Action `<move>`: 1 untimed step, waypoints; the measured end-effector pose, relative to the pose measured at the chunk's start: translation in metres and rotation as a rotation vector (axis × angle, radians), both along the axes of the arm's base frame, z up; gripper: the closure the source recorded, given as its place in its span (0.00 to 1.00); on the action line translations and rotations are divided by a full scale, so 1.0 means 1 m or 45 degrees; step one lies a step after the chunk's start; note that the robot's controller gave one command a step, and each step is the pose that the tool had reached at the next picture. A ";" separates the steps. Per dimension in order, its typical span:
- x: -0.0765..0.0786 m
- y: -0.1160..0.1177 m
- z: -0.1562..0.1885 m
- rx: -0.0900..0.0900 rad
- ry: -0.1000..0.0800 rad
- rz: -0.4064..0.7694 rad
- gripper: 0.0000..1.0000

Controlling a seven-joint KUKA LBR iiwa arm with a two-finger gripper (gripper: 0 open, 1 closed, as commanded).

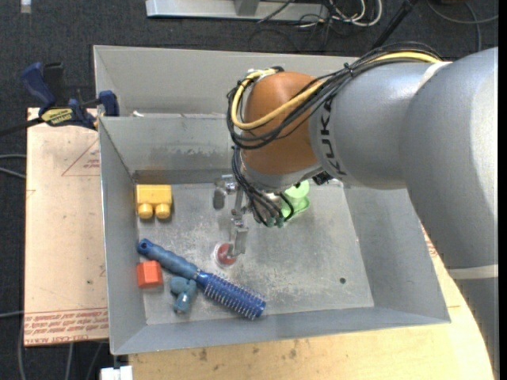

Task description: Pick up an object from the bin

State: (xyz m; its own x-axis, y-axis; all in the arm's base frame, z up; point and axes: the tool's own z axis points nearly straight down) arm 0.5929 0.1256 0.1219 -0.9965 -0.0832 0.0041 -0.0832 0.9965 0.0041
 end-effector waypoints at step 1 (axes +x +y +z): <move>-0.054 0.051 0.003 -0.002 -0.001 -0.281 0.00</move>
Offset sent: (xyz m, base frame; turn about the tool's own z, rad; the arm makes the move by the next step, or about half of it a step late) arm -0.0524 0.0468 0.0039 0.2275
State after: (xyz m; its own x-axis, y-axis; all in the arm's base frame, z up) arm 0.5390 0.1762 0.1253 -0.9906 0.1367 0.0032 0.1367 0.9906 0.0028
